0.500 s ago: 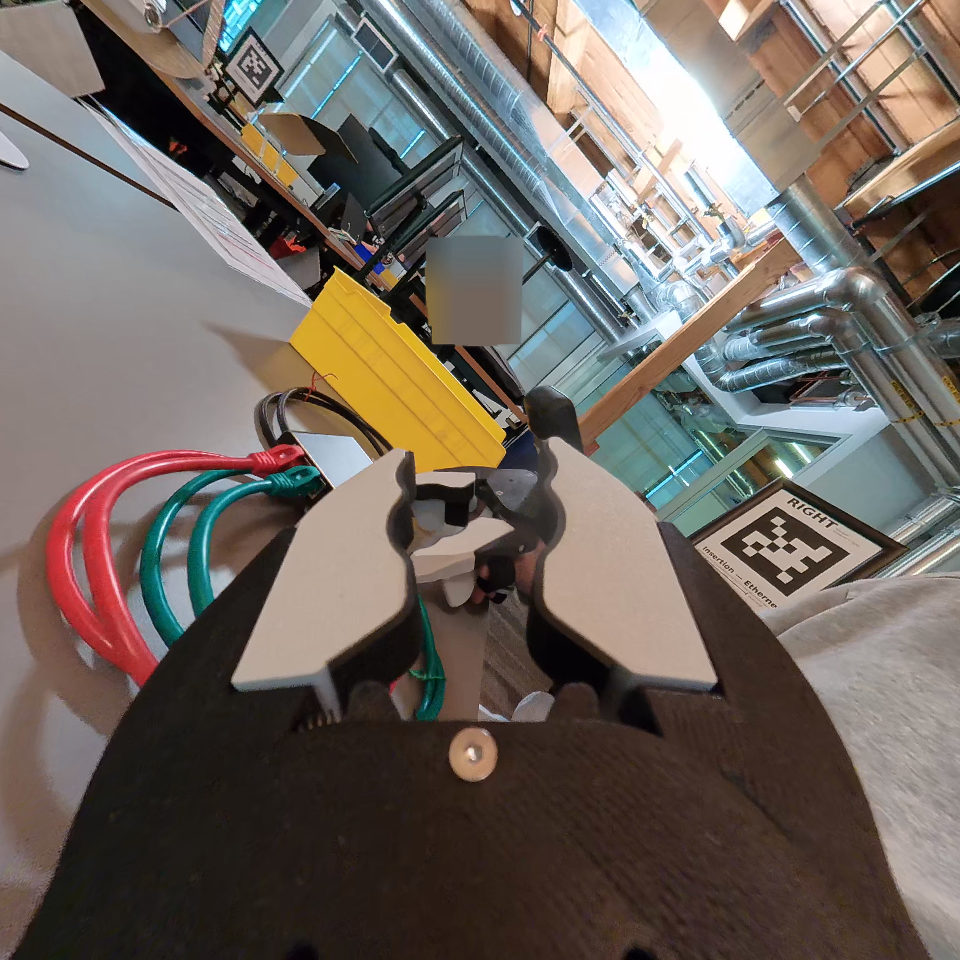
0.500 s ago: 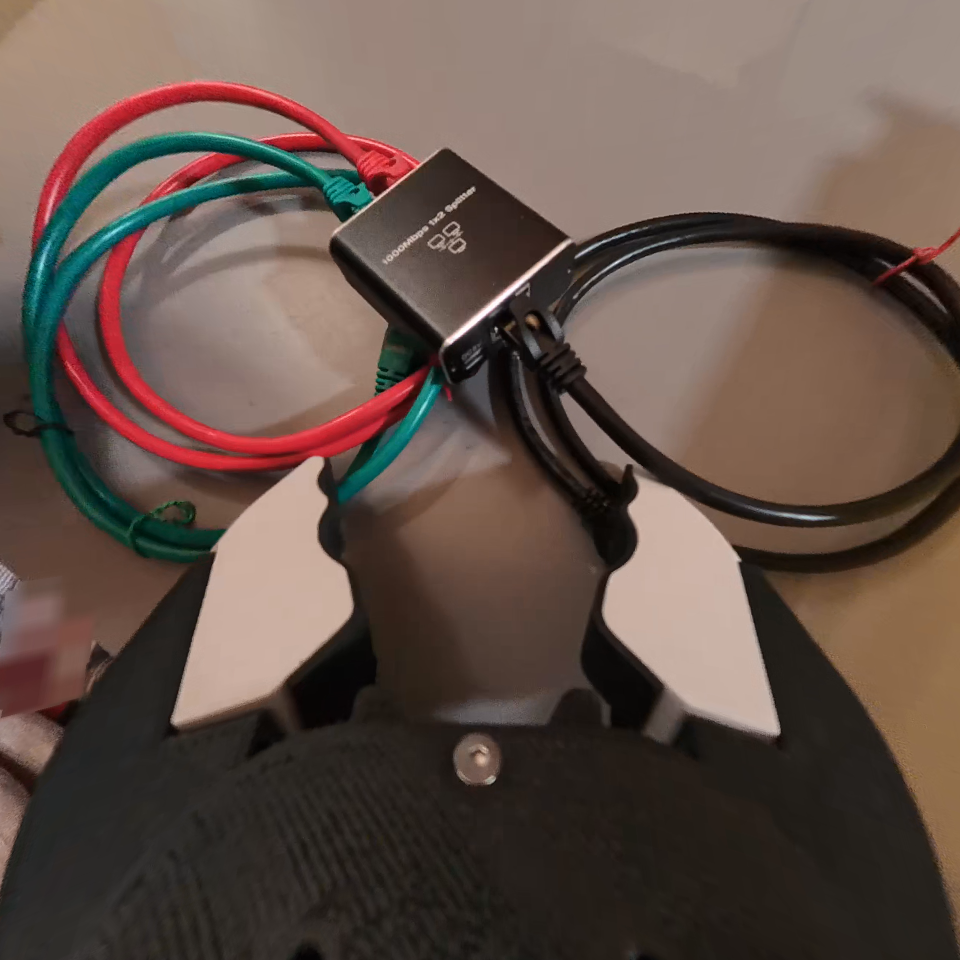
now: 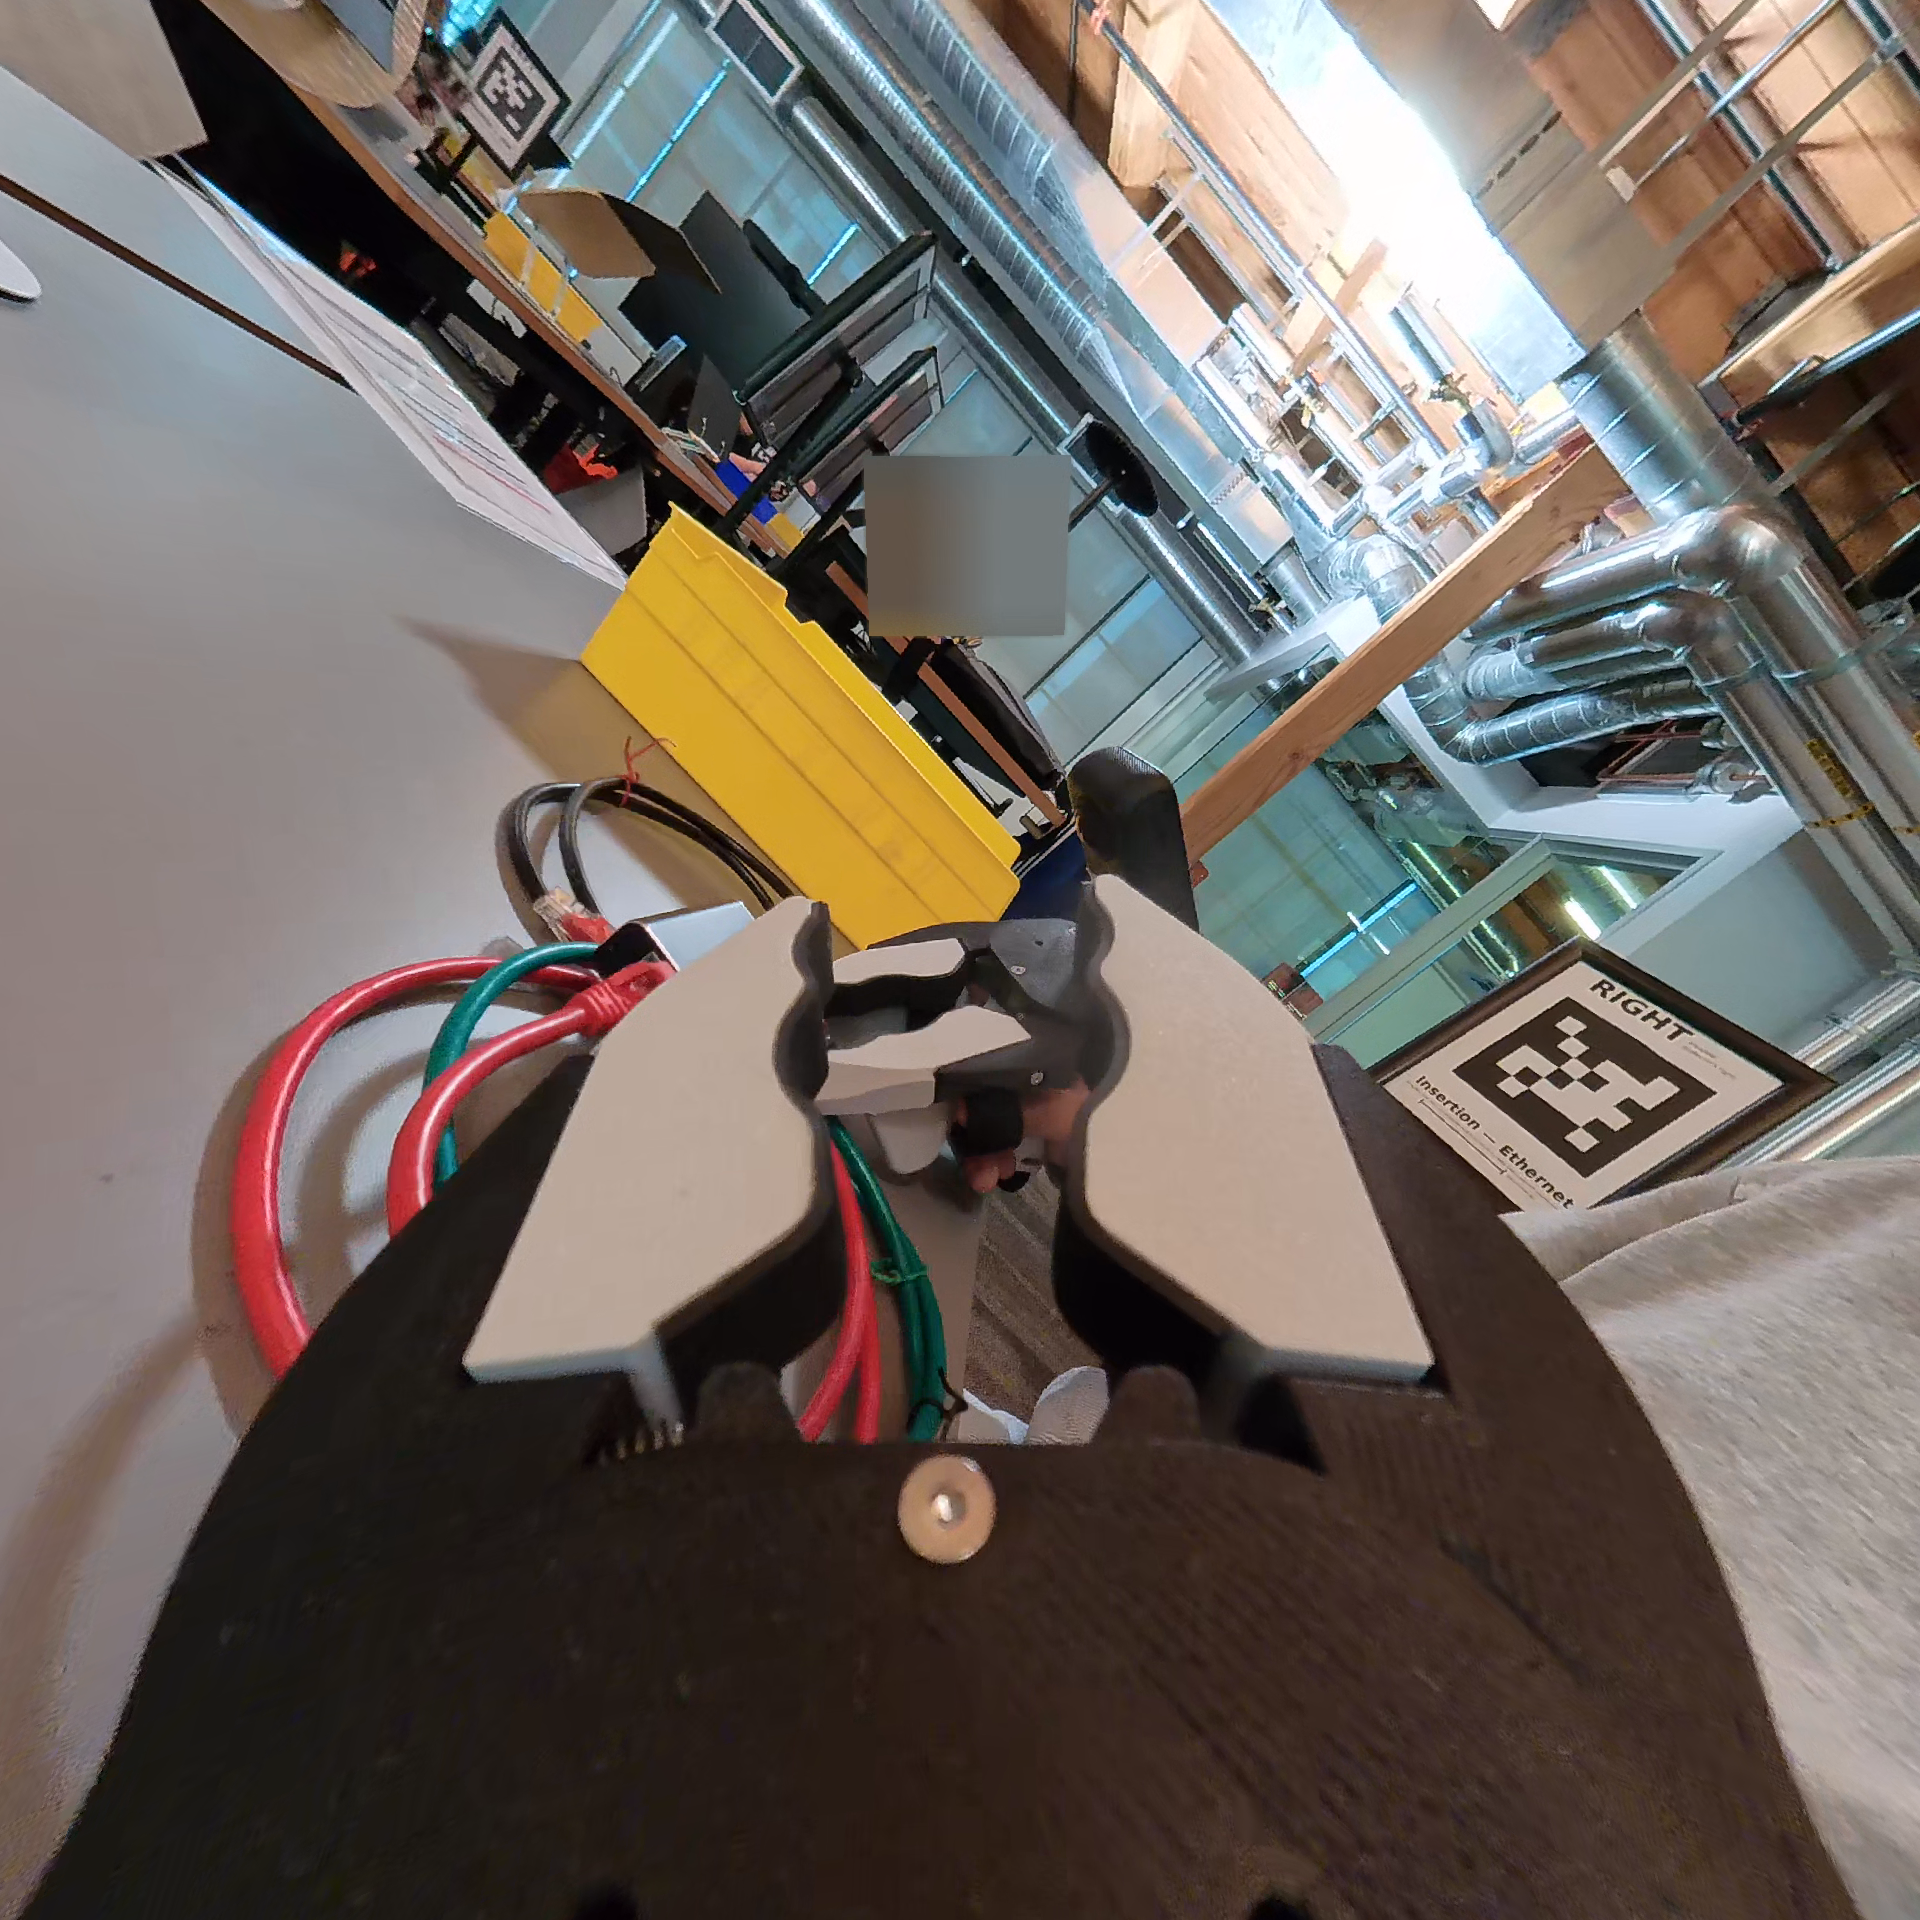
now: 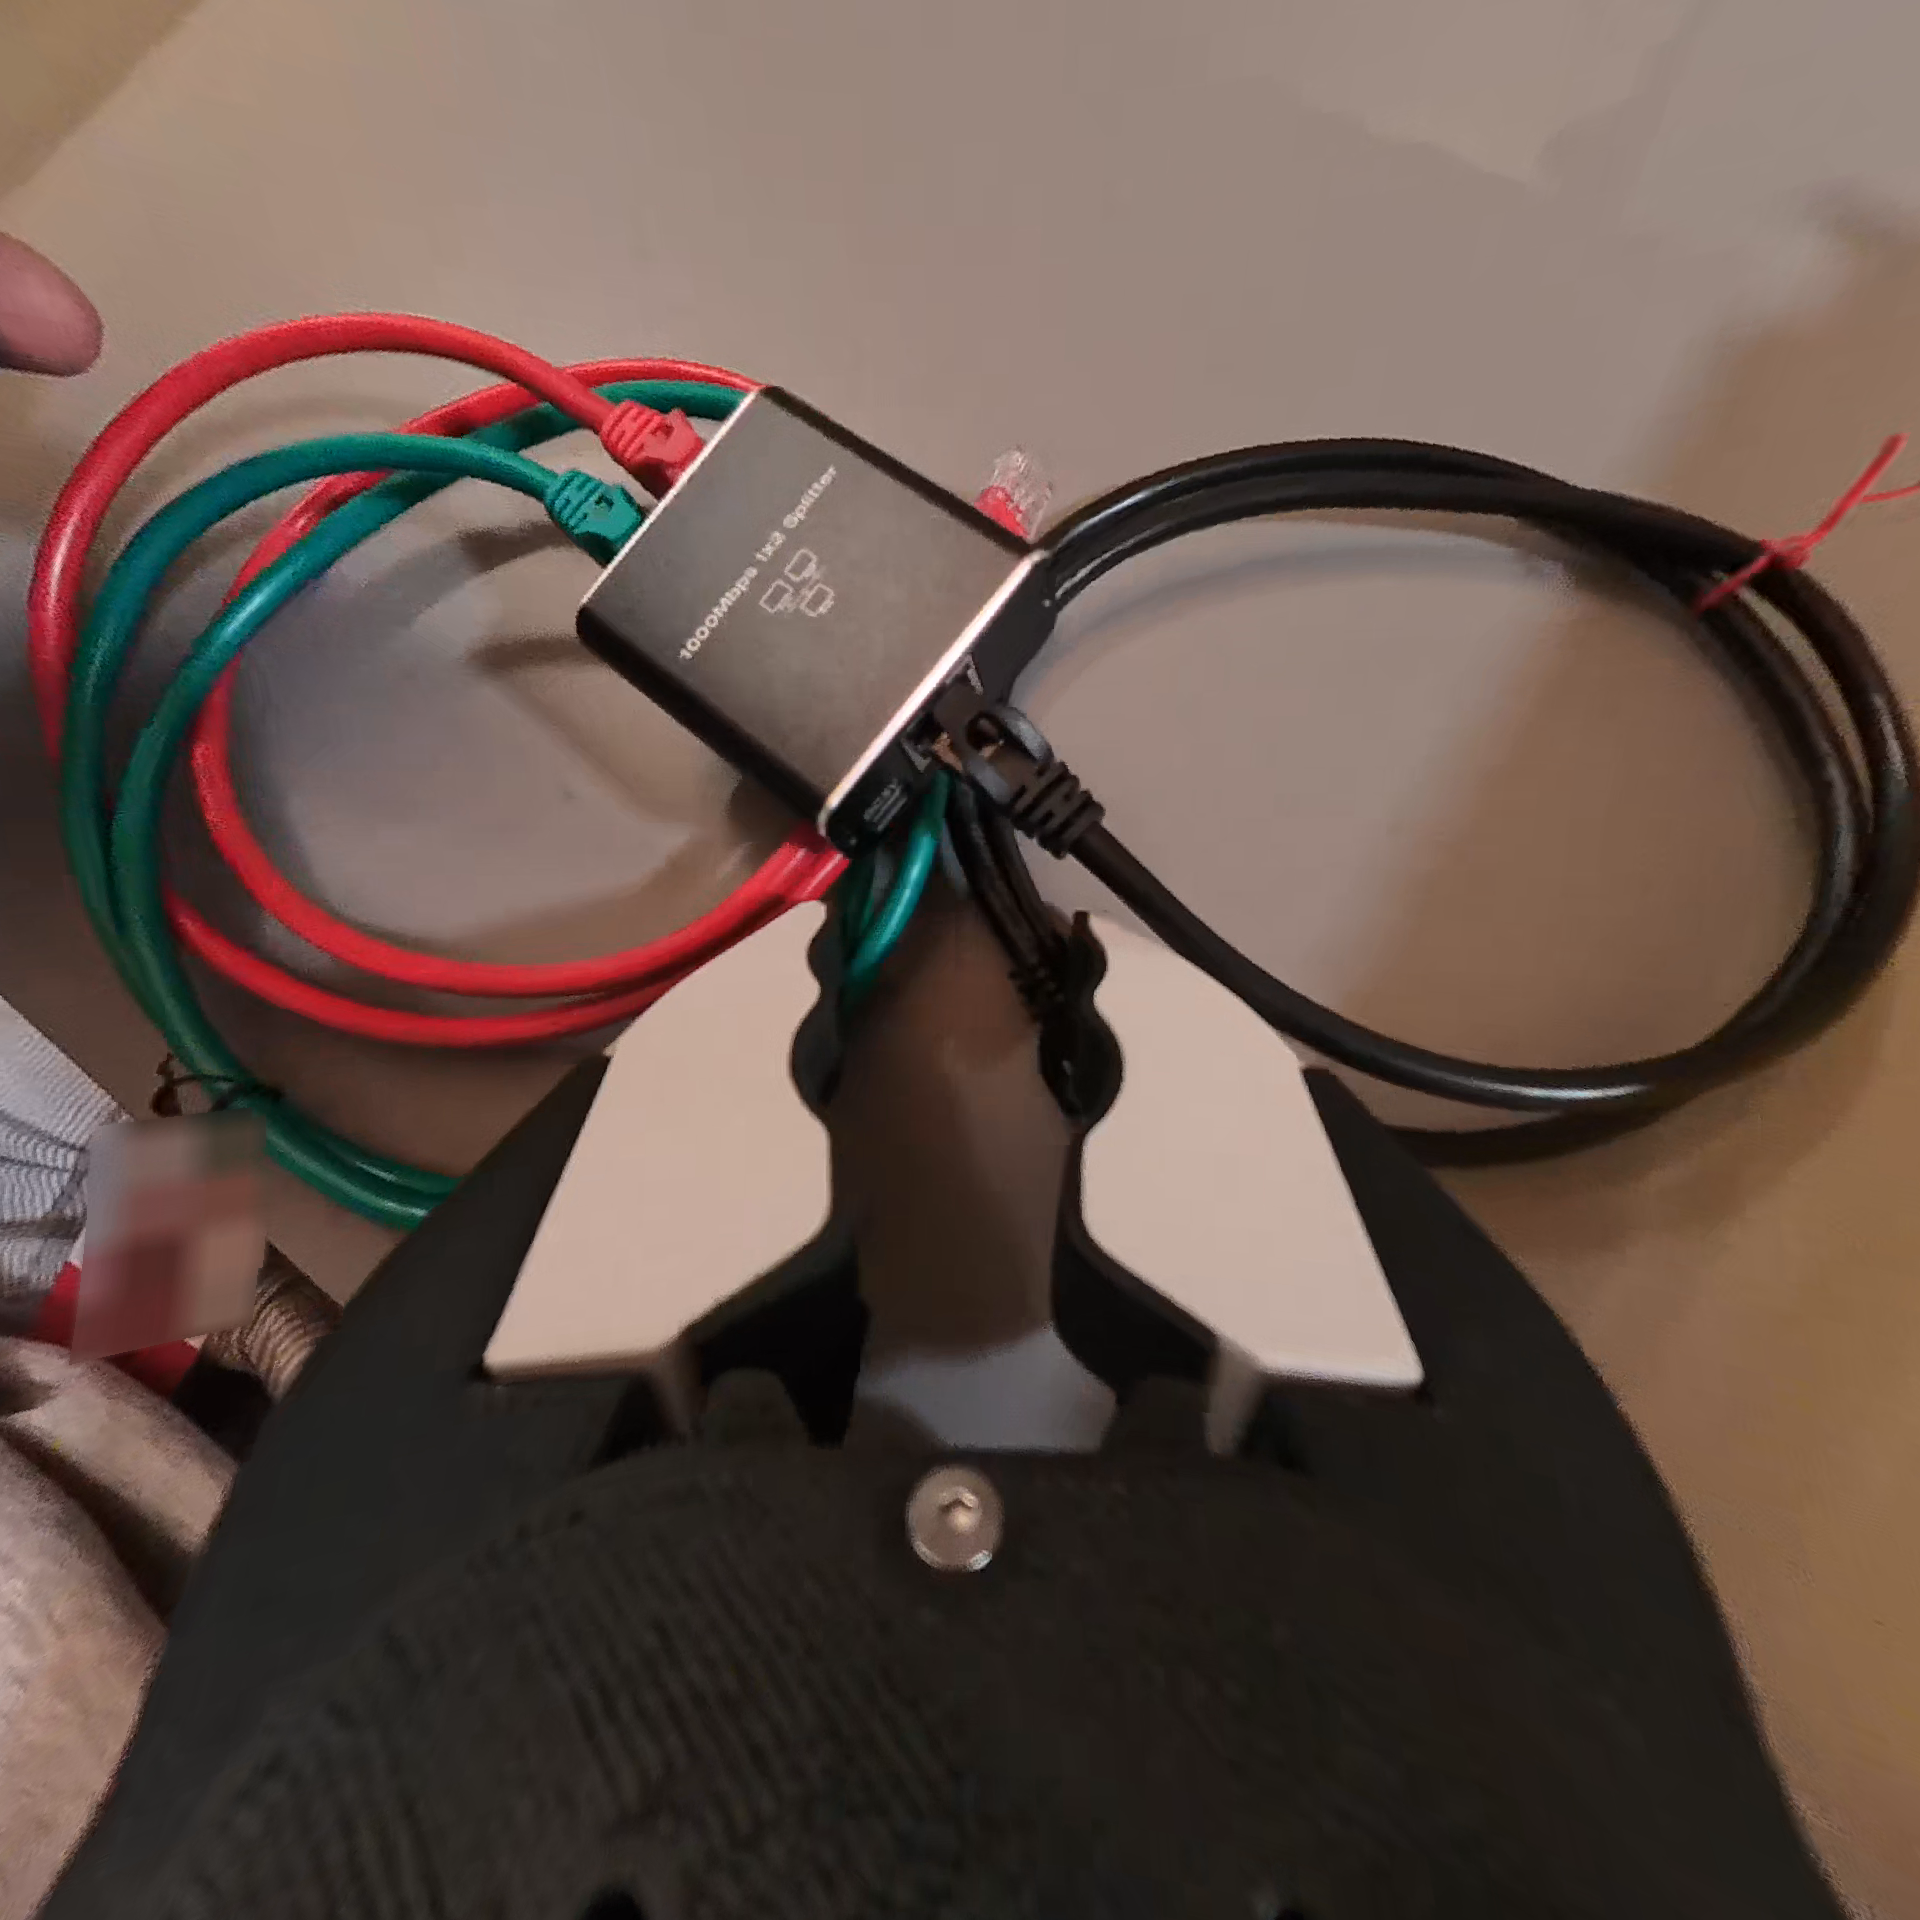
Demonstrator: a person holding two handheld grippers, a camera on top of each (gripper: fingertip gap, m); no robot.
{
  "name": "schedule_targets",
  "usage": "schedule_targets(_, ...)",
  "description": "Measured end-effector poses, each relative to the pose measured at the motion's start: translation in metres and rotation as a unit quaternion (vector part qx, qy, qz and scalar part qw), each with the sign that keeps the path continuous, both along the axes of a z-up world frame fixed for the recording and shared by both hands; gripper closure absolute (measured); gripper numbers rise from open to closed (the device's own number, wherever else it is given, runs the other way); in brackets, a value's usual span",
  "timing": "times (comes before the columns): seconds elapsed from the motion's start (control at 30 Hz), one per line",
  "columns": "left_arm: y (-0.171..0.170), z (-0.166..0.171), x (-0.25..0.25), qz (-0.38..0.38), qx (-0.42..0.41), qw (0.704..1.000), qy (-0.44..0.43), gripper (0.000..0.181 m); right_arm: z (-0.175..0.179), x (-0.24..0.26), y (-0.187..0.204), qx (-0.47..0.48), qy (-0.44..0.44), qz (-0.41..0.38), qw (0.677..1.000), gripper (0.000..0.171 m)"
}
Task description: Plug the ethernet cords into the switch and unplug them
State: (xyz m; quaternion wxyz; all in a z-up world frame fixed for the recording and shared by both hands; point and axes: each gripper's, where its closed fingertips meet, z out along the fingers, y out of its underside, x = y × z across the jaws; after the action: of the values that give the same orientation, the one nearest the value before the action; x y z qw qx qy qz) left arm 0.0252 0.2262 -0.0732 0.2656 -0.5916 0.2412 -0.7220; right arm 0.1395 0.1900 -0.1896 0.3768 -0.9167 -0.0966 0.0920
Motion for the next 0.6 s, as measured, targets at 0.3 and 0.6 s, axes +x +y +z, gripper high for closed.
schedule_targets(0.3,0.001,-0.001,0.0,0.001,-0.001,1.0,0.001,0.135,0.002,-0.01,-0.002,0.0,0.019,0.019,1.0,0.106)
schedule_targets(0.6,0.003,-0.001,0.0,-0.001,-0.017,1.0,-0.007,0.135,0.013,-0.02,0.002,-0.004,0.108,0.0,0.994,0.083)
